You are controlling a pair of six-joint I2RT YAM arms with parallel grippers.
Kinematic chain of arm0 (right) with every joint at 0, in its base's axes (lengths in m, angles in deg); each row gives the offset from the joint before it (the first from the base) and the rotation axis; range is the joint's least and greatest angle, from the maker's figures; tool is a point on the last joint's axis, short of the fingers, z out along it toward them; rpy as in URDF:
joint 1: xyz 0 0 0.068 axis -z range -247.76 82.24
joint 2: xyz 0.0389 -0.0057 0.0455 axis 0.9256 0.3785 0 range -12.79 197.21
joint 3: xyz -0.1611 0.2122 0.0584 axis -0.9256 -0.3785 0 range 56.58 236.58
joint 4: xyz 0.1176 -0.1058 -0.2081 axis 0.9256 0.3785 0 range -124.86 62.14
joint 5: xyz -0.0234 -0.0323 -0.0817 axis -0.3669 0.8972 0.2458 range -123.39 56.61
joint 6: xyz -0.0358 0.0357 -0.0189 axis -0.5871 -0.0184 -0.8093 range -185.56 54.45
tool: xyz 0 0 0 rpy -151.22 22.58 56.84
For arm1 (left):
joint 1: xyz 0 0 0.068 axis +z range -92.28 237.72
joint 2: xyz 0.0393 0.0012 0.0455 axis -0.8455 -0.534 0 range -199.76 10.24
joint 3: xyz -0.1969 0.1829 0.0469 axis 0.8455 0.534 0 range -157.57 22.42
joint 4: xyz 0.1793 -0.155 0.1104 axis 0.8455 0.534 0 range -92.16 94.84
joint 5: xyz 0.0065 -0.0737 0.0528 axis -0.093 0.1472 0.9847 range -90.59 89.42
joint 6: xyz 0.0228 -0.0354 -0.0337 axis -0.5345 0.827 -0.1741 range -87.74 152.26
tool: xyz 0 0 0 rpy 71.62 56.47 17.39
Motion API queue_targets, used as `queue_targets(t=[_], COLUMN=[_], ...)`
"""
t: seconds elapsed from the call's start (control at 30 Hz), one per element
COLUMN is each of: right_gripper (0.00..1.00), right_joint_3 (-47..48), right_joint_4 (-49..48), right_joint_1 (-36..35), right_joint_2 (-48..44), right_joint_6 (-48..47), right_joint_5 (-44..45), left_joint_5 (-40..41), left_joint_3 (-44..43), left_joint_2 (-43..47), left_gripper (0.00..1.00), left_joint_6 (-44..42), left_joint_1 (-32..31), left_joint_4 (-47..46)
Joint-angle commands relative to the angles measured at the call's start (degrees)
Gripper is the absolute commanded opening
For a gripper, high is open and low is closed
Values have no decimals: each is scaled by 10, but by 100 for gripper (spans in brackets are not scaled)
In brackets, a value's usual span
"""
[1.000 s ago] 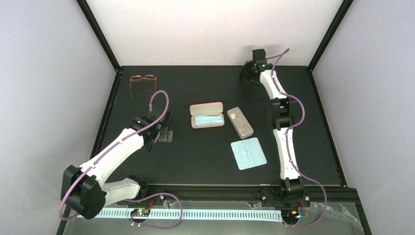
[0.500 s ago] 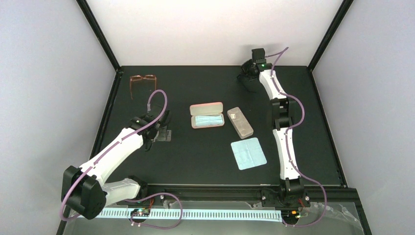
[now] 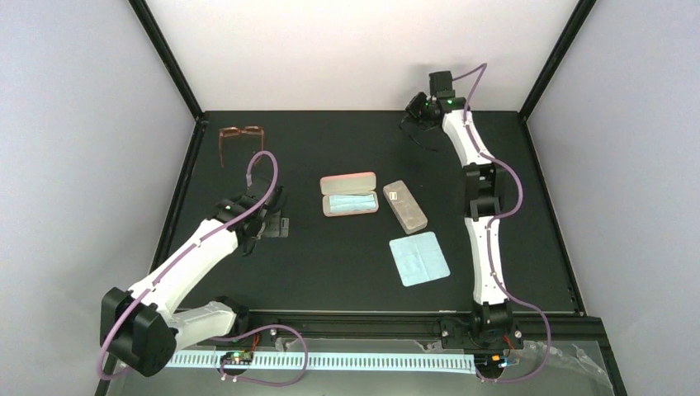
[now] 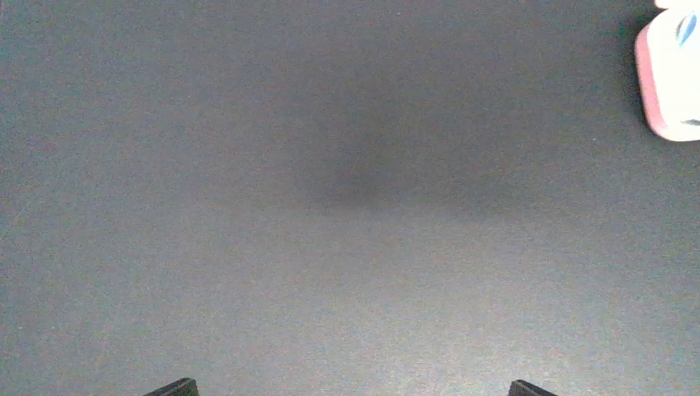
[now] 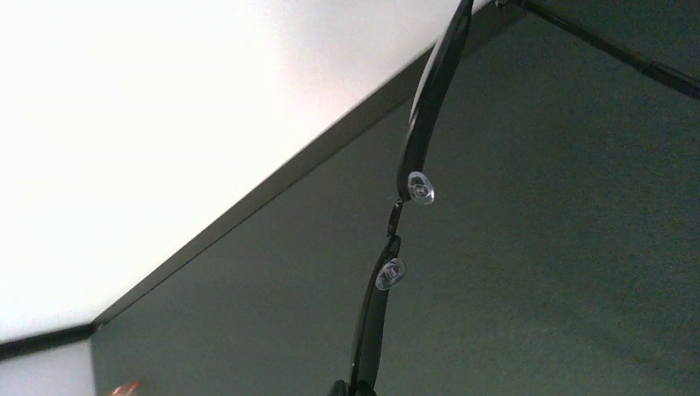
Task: Organize the sunglasses
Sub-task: Fold the sunglasses at the center of the board.
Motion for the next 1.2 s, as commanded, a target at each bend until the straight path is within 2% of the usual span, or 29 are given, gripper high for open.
queue_targets(t=[0.0, 0.3, 0.47, 0.53, 0.63, 0.73, 0.83, 1.0, 1.17], right_gripper=[1, 1, 1, 1, 1, 1, 1, 1, 1], right_joint_3=[-6, -180, -334, -399, -472, -536, -583, -624, -632], right_joint_4=[3, -10, -42, -64, -65, -63, -52, -41, -34], right_joint_1=[-1, -19, -44, -61, -91, -124, -162, -261, -311], right_joint_2=[-85, -277, -440, -503, -586, -663, -719, -780, -817], right_joint_6=[-66, -171, -219, -235, -260, -267, -267, -262, -252], right_joint_5=[-66, -175, -214, -233, -244, -228, -214, -184, -175], left_joint_5=[-20, -69, -97, -132, -205, -299, -341, -406, -445], left_joint_3=[-6, 7, 19, -13, -106, -179, -236, -305, -320], left_joint_2=[27, 105, 148, 147, 136, 127, 115, 81, 73], left_gripper=[99, 99, 99, 99, 99, 99, 99, 99, 99], left_joint_6=[-12, -31, -45, -50, -29, -16, 35, 139, 202], left_joint_1=[4, 1, 1, 1, 1, 1, 1, 0, -7], left_joint_4=[-15, -40, -68, -57, -17, -23, -33, -51, -82])
